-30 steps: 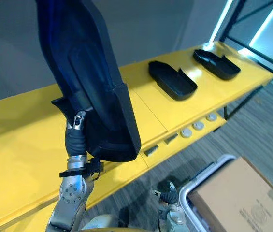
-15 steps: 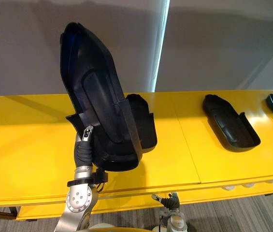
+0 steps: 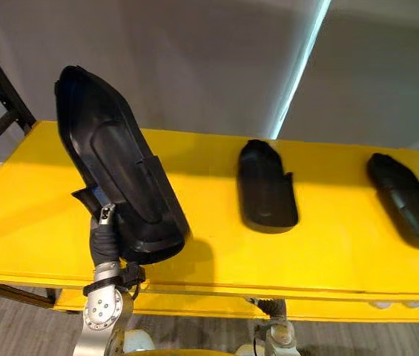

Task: Walk over and take plastic housings, then place them on the shelf

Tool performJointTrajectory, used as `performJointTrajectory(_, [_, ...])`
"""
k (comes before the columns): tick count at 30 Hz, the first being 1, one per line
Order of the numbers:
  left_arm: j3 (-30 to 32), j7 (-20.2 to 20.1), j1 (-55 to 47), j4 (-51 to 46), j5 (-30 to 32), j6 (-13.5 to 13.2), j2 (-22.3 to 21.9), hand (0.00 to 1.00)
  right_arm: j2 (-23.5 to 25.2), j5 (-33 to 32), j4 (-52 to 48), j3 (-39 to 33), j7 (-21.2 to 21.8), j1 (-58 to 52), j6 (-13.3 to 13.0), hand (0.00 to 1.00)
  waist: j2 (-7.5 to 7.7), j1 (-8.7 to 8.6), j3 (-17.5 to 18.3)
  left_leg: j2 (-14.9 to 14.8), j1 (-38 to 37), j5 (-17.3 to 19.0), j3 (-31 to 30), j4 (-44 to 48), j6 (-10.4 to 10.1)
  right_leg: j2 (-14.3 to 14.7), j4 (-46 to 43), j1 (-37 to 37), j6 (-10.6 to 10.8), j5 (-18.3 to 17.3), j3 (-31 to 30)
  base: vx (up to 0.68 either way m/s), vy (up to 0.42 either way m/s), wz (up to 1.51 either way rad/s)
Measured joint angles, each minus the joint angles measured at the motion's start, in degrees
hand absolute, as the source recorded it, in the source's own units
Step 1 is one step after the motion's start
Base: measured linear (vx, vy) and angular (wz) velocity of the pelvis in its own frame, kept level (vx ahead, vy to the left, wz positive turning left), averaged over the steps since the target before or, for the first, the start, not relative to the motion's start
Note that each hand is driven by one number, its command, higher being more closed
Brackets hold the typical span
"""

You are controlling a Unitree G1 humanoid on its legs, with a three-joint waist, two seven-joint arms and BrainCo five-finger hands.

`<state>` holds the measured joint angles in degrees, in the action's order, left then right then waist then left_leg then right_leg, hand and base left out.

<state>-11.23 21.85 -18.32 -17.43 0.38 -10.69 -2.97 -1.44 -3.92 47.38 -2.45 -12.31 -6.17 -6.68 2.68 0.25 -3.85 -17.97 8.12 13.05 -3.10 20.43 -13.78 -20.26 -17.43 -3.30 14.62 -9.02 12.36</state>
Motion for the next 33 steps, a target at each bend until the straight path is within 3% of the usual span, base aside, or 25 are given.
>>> performJointTrajectory(1, [0.53, 0.75, 1.25, 1.89, -0.34, 0.05, 1.14, 1.0, 1.83, 0.01, 2.1, 0.37, 0.2, 0.24, 0.43, 0.0, 2.09, -0.19, -0.36, 2.43, 0.52, -0.31, 0.13, 0.29, 0.2, -0.48, 0.96, -0.04, 0.35, 0.3, -0.75, 0.01, 0.402, 0.21])
performJointTrajectory(2, [0.53, 1.07, 1.57, 3.42, -1.07, 0.3, 1.86, 1.0, 3.21, 0.06, 3.42, 0.49, 0.2, 0.04, 0.6, 0.0, 2.94, 0.25, 0.13, 3.74, 0.94, -0.06, 0.19, 0.91, 0.62, -0.14, 3.59, 1.19, -0.48, 3.51, 0.23, -0.02, 0.31, -0.03])
performJointTrajectory(3, [-0.04, 1.07, 1.57, 3.85, -1.51, 0.33, 2.66, 1.0, 3.33, 0.18, 3.25, 0.81, 0.21, -0.37, 0.57, 0.0, 2.94, 0.62, 0.08, 4.26, 1.35, 0.65, 1.05, 3.43, 1.71, -0.29, 6.14, 1.91, -1.17, 9.28, 0.0, -0.05, 0.361, -0.21])
performJointTrajectory(4, [-0.45, 1.07, 1.7, 3.84, -1.51, 0.3, 3.13, 1.0, 3.26, 0.2, 2.96, 0.7, 0.15, -0.32, 0.53, 0.0, 2.86, 0.72, 0.04, 4.27, 1.36, 1.12, 1.81, 4.27, 2.08, -0.35, 6.6, 1.84, -1.89, 11.12, -0.12, -0.08, 0.398, -0.55])
performJointTrajectory(5, [-1.46, 1.04, 2.11, 3.81, -1.33, 0.12, 4.27, 1.0, 3.12, 1.03, 2.84, 0.73, 0.11, 0.13, 0.42, 0.0, 2.56, 1.44, 0.18, 4.06, 1.18, 2.22, 4.04, 5.61, 2.81, -0.43, 6.53, -0.03, -5.37, 14.16, -0.27, -0.18, 0.479, -1.01])
performJointTrajectory(6, [-2.7, 0.75, 2.6, 3.7, -1.15, 0.09, 5.31, 1.0, 3.09, 2.23, 2.94, 0.79, 0.1, 1.41, 0.45, 0.0, 2.49, 2.41, 0.4, 4.21, 1.04, 2.59, 7.33, 6.32, 3.86, -0.73, 7.08, -2.13, -12.16, 19.43, 1.15, -0.21, 0.399, -1.08])
performJointTrajectory(7, [-2.97, 0.65, 2.52, 3.52, -0.96, 0.11, 5.41, 1.0, 2.94, 2.45, 2.95, 1.05, 0.1, 1.92, 0.55, 0.0, 2.25, 2.28, 0.17, 4.8, 1.17, 2.27, 8.71, 5.96, 5.16, -1.1, 8.79, -2.24, -14.12, 22.71, 1.74, -0.28, 0.468, -0.97])
performJointTrajectory(8, [-3.45, 0.44, 2.37, 2.86, -0.1, 0.1, 5.04, 1.0, 2.28, 2.46, 2.71, 1.24, 0.08, 3.14, 0.47, 0.0, 0.35, 1.65, -0.94, 5.32, 0.13, 2.65, 11.49, 4.19, 7.3, -0.76, 5.73, -3.22, -11.93, 21.05, 1.91, -0.26, 0.36, -0.5])
performJointTrajectory(9, [-3.38, -0.08, 2.84, 2.85, 0.4, 0.15, 4.65, 1.0, 2.47, 2.43, 2.67, 2.43, 0.34, 2.43, 0.52, 0.0, 0.41, 1.2, -1.33, 6.5, -0.9, 2.38, 12.33, 3.72, 8.99, 1.66, -8.1, -5.18, -6.73, 8.72, 0.12, -0.23, 0.295, -0.38])
performJointTrajectory(10, [-3.32, -0.33, 2.9, 2.77, 0.44, 0.17, 4.35, 1.0, 2.52, 2.43, 2.55, 3.15, 0.66, 1.8, 0.52, 0.0, 0.57, 1.04, -1.22, 6.81, -1.28, 2.47, 12.41, 3.44, 9.51, 3.21, -11.36, -5.09, -6.93, 4.8, -0.76, -0.17, 0.195, -0.2])
performJointTrajectory(12, [-3.26, -0.23, 3.45, 1.77, 1.27, 0.05, 2.7, 1.0, 2.78, 2.29, 1.49, 4.82, 1.5, 0.16, 0.52, 0.0, 1.04, 1.1, -0.87, 10.36, -1.1, 1.97, 12.93, 2.85, 11.01, 10.25, -13.46, -4.65, -7.08, -7.32, -6.51, -0.11, 0.129, -0.09])
performJointTrajectory(14, [-3.22, -0.29, 3.69, 1.84, 2.64, 0.12, 1.79, 1.0, 2.6, 2.27, 1.13, 5.19, 1.54, 0.04, 0.52, 0.0, 0.84, 0.81, -0.87, 11.38, -0.06, 1.1, 12.65, 2.56, 11.45, 12.68, -9.23, -3.72, -9.76, -9.4, -8.63, -0.09, 0.078, 0.07])
performJointTrajectory(15, [-3.25, -0.51, 3.55, 1.8, 2.9, 0.47, 1.27, 1.0, 2.51, 2.25, 0.62, 5.19, 1.51, -0.69, 0.5, 0.0, -0.55, 0.64, -1.08, 11.27, 0.01, 0.04, 12.39, 1.54, 11.39, 13.48, -6.52, -2.9, -10.11, -7.5, -8.38, -0.1, 0.057, 0.12])
performJointTrajectory(16, [-3.25, -0.49, 3.56, 1.7, 3.05, 0.46, 1.22, 1.0, 2.54, 2.25, 0.54, 5.23, 1.51, -0.8, 0.44, 0.0, -0.69, 0.64, -1.01, 11.19, 0.03, -0.28, 12.34, 1.19, 11.35, 13.62, -5.97, -2.79, -10.06, -7.08, -8.32, -0.07, 0.034, 0.11])
performJointTrajectory(24, [-1.58, -0.58, 2.99, 1.64, 3.87, 0.46, 0.96, 1.0, 3.4, 2.2, 0.52, 5.26, 2.43, -2.91, 0.41, 0.0, 0.55, 0.95, 0.74, 9.41, -2.07, -2.43, 12.0, -1.5, 9.7, 15.83, 1.18, 2.26, -11.39, -3.51, -6.99, 0.01, -0.018, 0.03])
performJointTrajectory(33, [0.48, -0.75, 3.51, 2.12, 5.58, 1.38, 1.01, 1.0, 2.98, 2.31, 0.59, 5.18, 2.47, -3.51, 0.34, 0.0, -0.23, 0.77, 2.3, 8.79, -2.89, -3.48, 14.1, -3.97, 9.81, 17.15, 8.59, 4.33, -11.38, 1.35, -8.77, -0.01, 0.009, -0.12])
